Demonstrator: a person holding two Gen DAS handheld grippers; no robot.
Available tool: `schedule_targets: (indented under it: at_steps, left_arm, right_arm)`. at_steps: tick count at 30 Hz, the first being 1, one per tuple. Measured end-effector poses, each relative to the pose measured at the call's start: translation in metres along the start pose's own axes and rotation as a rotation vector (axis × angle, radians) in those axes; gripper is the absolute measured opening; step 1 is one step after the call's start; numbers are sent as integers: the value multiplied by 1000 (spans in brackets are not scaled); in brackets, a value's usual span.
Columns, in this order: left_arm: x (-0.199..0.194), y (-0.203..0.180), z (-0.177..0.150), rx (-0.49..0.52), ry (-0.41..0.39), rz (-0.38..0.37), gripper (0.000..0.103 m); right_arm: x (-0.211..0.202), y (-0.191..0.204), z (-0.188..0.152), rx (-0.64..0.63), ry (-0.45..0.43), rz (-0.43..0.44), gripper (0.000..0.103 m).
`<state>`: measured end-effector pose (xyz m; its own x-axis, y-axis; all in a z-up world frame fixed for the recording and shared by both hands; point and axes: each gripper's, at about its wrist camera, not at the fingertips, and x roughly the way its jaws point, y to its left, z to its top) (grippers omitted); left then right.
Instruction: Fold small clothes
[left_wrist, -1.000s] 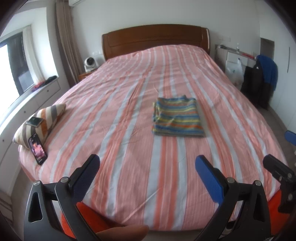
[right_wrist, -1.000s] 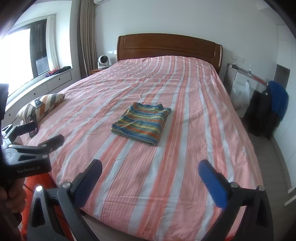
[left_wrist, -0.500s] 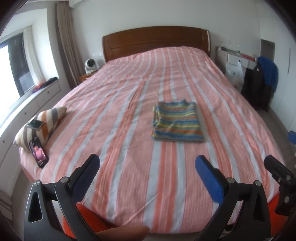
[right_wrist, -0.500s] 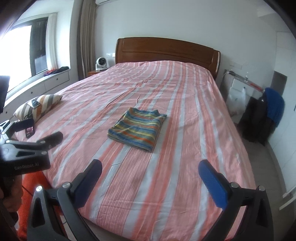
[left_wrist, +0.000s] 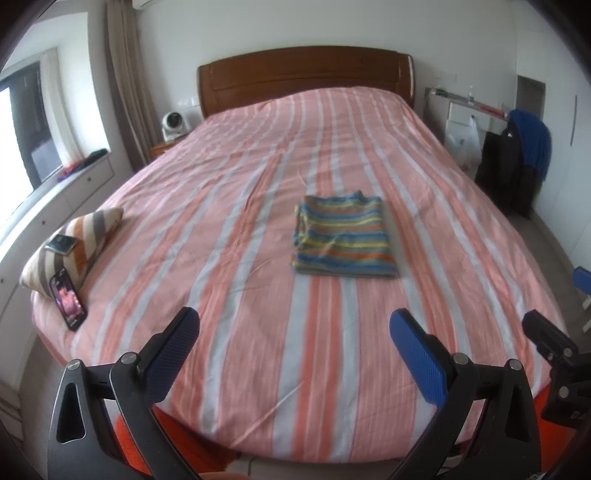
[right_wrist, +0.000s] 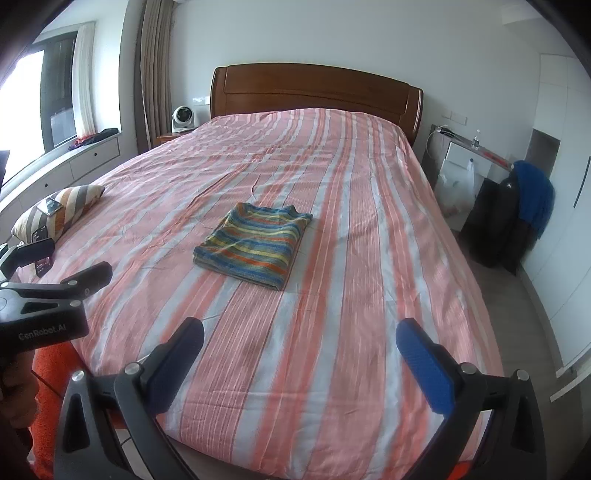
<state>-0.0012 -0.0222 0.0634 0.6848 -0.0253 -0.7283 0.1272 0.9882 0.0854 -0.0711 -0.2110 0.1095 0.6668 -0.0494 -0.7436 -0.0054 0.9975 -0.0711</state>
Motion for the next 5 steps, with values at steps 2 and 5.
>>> schedule_targets:
  at_steps: [2, 5]
  left_arm:
    - [-1, -2, -1, 3, 0, -11, 103]
    - [-2, -4, -2, 11, -11, -4, 103]
  right_arm:
    - [1, 0, 0, 3, 3, 2, 102]
    - [1, 0, 0, 4, 2, 2, 102]
